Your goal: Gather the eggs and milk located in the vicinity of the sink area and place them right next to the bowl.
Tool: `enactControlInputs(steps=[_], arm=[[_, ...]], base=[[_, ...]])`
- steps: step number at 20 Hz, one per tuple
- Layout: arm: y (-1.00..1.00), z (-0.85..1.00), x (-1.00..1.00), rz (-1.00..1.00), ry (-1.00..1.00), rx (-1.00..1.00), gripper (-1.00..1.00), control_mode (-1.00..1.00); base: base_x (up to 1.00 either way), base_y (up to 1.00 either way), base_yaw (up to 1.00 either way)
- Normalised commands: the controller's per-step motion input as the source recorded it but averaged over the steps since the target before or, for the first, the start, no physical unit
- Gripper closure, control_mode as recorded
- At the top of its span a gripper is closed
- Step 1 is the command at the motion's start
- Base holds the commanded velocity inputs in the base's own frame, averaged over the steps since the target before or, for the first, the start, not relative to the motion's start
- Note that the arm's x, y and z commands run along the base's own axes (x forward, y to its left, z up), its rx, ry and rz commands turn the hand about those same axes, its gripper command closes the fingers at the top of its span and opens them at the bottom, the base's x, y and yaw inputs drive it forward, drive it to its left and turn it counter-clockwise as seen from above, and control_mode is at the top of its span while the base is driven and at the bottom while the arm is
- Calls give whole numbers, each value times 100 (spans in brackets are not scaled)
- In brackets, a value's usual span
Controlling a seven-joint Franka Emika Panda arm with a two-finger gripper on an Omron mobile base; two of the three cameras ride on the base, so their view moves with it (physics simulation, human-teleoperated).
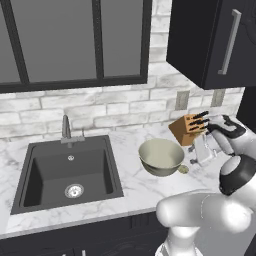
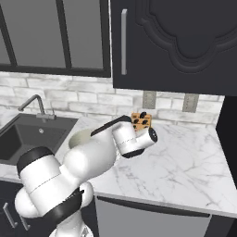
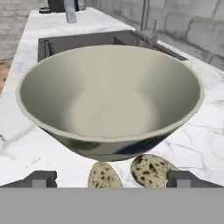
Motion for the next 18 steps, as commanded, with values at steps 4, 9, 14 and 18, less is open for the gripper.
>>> enactControlInputs(steps=[4, 9, 14, 18], arm=[[0, 65, -47, 0, -20, 0, -100, -100], [1, 73, -65, 0, -40, 0, -100, -100], [20, 73, -68, 1, -39, -1, -100, -100], [45, 49, -43, 6, -27, -7, -100, -100]], base=[[0, 0, 0], [0, 0, 0], [0, 0, 0], [0, 0, 0]])
